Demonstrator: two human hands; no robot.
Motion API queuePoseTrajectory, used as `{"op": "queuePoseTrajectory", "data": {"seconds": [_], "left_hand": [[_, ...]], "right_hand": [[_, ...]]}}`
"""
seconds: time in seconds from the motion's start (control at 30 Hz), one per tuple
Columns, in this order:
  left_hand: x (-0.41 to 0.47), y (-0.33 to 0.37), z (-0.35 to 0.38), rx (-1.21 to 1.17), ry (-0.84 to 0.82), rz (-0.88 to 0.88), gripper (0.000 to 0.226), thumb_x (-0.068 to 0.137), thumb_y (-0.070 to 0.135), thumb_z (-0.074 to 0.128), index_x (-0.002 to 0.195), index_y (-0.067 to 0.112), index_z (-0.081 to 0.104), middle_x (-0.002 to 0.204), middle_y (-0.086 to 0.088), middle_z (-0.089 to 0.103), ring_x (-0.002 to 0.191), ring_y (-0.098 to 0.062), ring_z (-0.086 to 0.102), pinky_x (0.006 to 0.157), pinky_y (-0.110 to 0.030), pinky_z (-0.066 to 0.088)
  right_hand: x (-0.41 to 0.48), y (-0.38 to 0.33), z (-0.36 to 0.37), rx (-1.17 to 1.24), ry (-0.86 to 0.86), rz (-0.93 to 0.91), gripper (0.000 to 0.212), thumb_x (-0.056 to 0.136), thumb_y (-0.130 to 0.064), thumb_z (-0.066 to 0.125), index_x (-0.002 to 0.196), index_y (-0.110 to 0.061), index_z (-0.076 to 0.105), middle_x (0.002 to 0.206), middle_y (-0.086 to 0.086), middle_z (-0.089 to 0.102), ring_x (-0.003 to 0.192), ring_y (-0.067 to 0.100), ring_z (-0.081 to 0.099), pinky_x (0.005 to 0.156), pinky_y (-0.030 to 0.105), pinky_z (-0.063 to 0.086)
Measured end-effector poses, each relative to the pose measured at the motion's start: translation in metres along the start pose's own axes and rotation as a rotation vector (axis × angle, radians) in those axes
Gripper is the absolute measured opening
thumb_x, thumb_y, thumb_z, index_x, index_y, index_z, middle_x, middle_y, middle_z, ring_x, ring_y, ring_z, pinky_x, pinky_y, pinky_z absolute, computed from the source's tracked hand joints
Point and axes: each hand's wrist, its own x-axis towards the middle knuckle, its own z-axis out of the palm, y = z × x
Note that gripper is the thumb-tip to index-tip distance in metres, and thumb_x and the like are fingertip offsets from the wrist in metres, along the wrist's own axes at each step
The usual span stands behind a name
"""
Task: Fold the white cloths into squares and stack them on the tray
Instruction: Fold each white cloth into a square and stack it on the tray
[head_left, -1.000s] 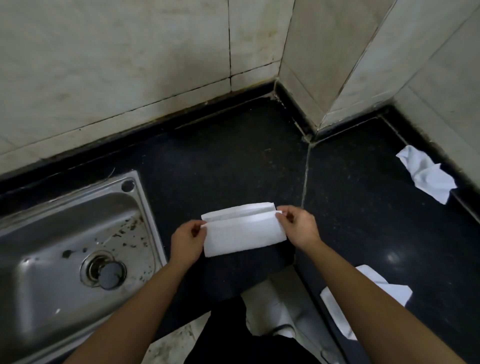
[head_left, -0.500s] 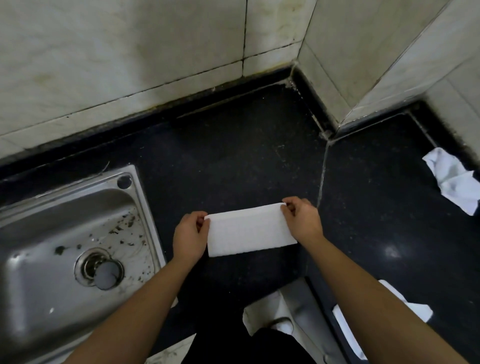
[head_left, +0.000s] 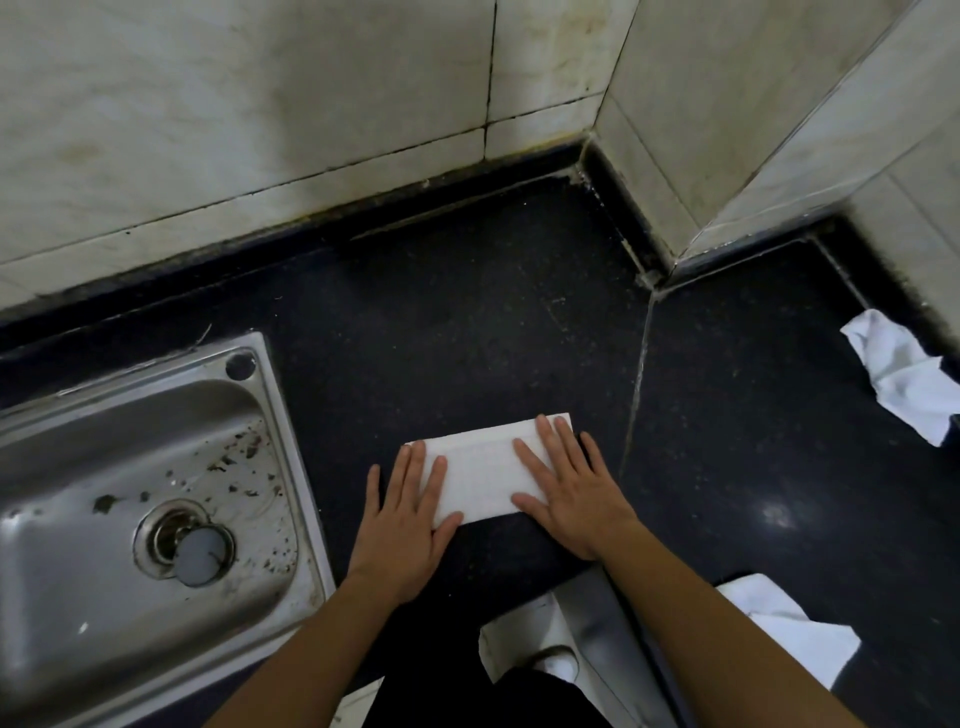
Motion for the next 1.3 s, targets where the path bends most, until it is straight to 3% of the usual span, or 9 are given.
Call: {"op": "queuePoseTrajectory", "data": {"seconds": [0.13,0.3,0.5,0.67,0.73,0.87,1.0,1.13,1.3], "left_hand": [[0.000,0.000,-0.005,0.024,-0.024,0.009,0.074,0.100,0.063,0.009,0.159,0.018,0.005,0.165,-0.010,-0.011,0.152,-0.026,-0.009,0.118,-0.056,0.001],[0.015,0.015,-0.033,-0.004,0.075,0.075,0.065,0.103,0.054,0.018,0.158,0.021,0.010,0.165,-0.014,0.000,0.152,-0.031,0.002,0.118,-0.058,0.006],[0.026,0.005,-0.020,0.072,-0.088,0.128,0.074,0.095,0.063,-0.007,0.157,0.023,-0.012,0.157,-0.007,-0.034,0.149,-0.025,-0.022,0.120,-0.056,-0.003],[0.005,-0.010,-0.011,0.069,-0.055,0.092,0.073,0.100,0.063,0.010,0.158,0.020,0.009,0.165,-0.015,-0.004,0.153,-0.031,0.001,0.118,-0.059,0.012],[0.005,-0.011,-0.011,0.067,-0.076,0.091,0.073,0.100,0.064,0.010,0.159,0.021,0.008,0.165,-0.015,-0.004,0.152,-0.031,0.001,0.118,-0.058,0.010],[0.002,-0.005,-0.018,0.078,-0.034,0.084,0.075,0.099,0.065,0.015,0.158,0.019,0.011,0.164,-0.016,0.005,0.151,-0.032,0.012,0.118,-0.056,0.006],[0.032,0.020,-0.055,-0.064,0.133,0.058,0.058,0.101,0.044,0.039,0.149,0.011,0.036,0.150,-0.015,0.041,0.135,-0.032,0.044,0.111,-0.052,0.035],[0.089,0.069,-0.087,-0.021,0.071,0.370,0.069,0.093,0.008,0.054,0.155,0.014,0.024,0.161,-0.008,0.023,0.144,-0.026,0.029,0.112,-0.041,0.034],[0.132,0.102,-0.101,0.412,-0.124,0.768,0.075,0.093,0.000,0.051,0.157,0.015,0.015,0.164,-0.007,0.010,0.149,-0.025,0.013,0.117,-0.041,0.025]], "right_hand": [[0.000,-0.003,-0.013,-0.031,-0.058,0.002,0.076,0.097,-0.070,0.008,0.157,-0.030,-0.015,0.161,0.010,-0.031,0.149,0.031,-0.025,0.122,0.057,-0.004],[0.002,-0.018,-0.028,-0.027,0.154,-0.106,0.069,0.095,-0.052,0.053,0.155,-0.026,0.031,0.163,0.018,0.021,0.146,0.039,0.030,0.112,0.052,0.038],[0.002,-0.018,-0.024,-0.022,0.038,-0.133,0.062,0.100,-0.055,0.024,0.157,-0.032,0.020,0.167,0.013,0.007,0.152,0.031,0.016,0.118,0.045,0.027],[-0.015,-0.007,-0.017,0.013,0.202,0.024,0.052,0.082,-0.043,0.077,0.130,-0.027,0.064,0.125,0.012,0.061,0.107,0.031,0.063,0.079,0.045,0.059],[-0.018,-0.002,-0.013,0.028,0.226,0.025,0.049,0.083,-0.045,0.074,0.128,-0.027,0.065,0.120,0.010,0.061,0.104,0.030,0.061,0.076,0.045,0.059],[-0.020,-0.001,-0.021,0.236,0.197,0.093,0.057,0.092,-0.050,0.061,0.140,-0.020,0.054,0.132,0.009,0.052,0.119,0.029,0.052,0.099,0.045,0.048],[-0.037,0.000,-0.023,0.575,0.247,0.454,0.050,0.091,-0.054,0.062,0.128,-0.020,0.057,0.116,0.001,0.054,0.100,0.017,0.057,0.084,0.032,0.051],[-0.045,0.002,-0.022,0.822,0.238,0.671,0.035,0.088,-0.047,0.071,0.110,-0.020,0.068,0.100,-0.002,0.060,0.085,0.010,0.061,0.081,0.030,0.054],[-0.043,0.001,-0.020,0.784,0.227,0.717,0.028,0.090,-0.040,0.071,0.109,-0.020,0.071,0.105,0.004,0.063,0.089,0.017,0.063,0.083,0.033,0.054]]}}
